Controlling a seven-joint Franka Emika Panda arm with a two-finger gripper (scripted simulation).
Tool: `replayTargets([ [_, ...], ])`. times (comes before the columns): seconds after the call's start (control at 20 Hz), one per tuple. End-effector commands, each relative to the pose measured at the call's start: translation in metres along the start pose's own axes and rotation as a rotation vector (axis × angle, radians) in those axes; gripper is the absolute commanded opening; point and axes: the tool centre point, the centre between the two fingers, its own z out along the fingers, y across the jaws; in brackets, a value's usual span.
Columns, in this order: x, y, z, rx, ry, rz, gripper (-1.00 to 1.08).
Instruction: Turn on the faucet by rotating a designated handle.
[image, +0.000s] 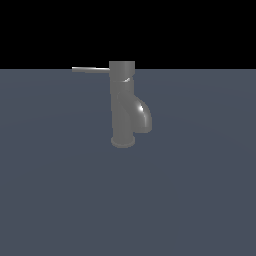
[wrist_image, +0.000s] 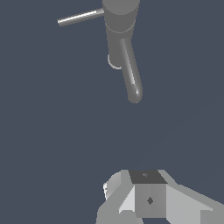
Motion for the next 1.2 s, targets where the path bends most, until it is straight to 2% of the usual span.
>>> replayTargets([
  [0.0,0.004,-0.001,0.0,0.006,-0.001,0.013,-1.0],
  [0.45,0.036,-0.01,0.006,0.047,-0.012,0.122,-1.0],
  [1.15,0.12,-0.036,0.036,0.105,-0.059,0.442,-1.0],
])
